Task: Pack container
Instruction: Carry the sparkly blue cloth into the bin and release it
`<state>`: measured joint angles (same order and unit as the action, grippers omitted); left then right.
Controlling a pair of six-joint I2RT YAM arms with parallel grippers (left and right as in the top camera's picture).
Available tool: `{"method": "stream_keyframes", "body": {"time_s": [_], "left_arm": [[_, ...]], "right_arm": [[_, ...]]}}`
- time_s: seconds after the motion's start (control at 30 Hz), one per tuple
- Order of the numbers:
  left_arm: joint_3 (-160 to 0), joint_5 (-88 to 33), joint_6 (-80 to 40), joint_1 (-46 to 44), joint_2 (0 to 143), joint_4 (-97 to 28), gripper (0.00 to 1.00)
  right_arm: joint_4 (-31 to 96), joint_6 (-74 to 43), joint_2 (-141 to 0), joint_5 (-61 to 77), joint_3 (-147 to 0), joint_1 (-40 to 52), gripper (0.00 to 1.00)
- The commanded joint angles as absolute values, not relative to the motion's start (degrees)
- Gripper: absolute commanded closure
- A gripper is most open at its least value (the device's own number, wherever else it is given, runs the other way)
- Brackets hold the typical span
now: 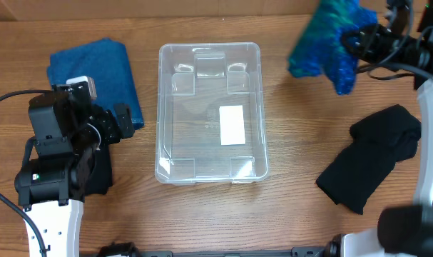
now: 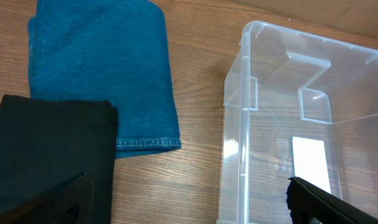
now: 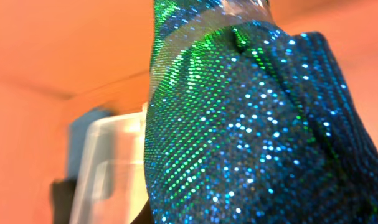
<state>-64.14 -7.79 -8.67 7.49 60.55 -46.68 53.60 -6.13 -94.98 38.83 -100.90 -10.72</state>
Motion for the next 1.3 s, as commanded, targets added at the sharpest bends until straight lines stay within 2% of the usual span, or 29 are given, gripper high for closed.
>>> {"method": "stream_keyframes", "body": {"time_s": [0.0,0.2,0.27,0.53,0.7,0.73,0.77,0.8,0.83,0.87,1.03,1.17,1.27], "left_arm": [[-65.8,-7.0,-8.8,7.5,60.6,-46.3,0.00],[-65.8,-7.0,-8.8,7.5,60.6,-46.3,0.00],[-65.8,-7.0,-8.8,7.5,60.6,-46.3,0.00],[-65.7,-7.0,-8.8,7.5,60.6,-46.3,0.00],[-65.7,-7.0,-8.8,7.5,60.6,-46.3,0.00],[-65.7,-7.0,-8.8,7.5,60.6,-46.3,0.00],[-65.8,-7.0,-8.8,7.5,60.6,-46.3,0.00],[-65.8,-7.0,-8.8,7.5,60.6,-46.3,0.00],[-65.8,-7.0,-8.8,7.5,60.6,-46.5,0.00],[-65.8,-7.0,-8.8,7.5,60.6,-46.6,0.00],[-65.8,-7.0,-8.8,7.5,60.6,-46.5,0.00],[-65.7,-7.0,-8.8,7.5,60.6,-46.5,0.00],[-65.8,-7.0,-8.8,7.5,60.6,-46.5,0.00]], "right_arm": [[54.2,-4.4,-90.0,42.1,-102.4,1.9,0.96],[54.2,-4.7,-94.6,29.3,-102.4,23.5,0.96],[54.2,-4.9,-97.8,27.5,-102.4,26.8,0.96],[50.3,-3.7,-115.3,27.4,-102.4,27.9,0.96],[45.3,-1.1,-120.7,26.5,-102.4,27.9,0.94],[45.3,-1.6,-121.0,24.6,-102.4,27.9,0.82],[45.5,-2.3,-121.0,21.7,-102.4,27.9,0.45],[46.2,-4.0,-121.0,16.4,-102.4,27.9,0.15],[47.5,-7.6,-120.9,8.7,-102.5,27.7,0.02],[49.9,-10.4,-120.3,1.0,-103.0,27.2,0.00],[57.5,-10.5,-113.2,-11.0,-110.1,27.0,0.00],[58.3,-10.9,-100.5,-12.7,-113.0,25.4,0.00],[63.0,-16.2,-91.0,-16.1,-113.0,20.3,0.00]]}}
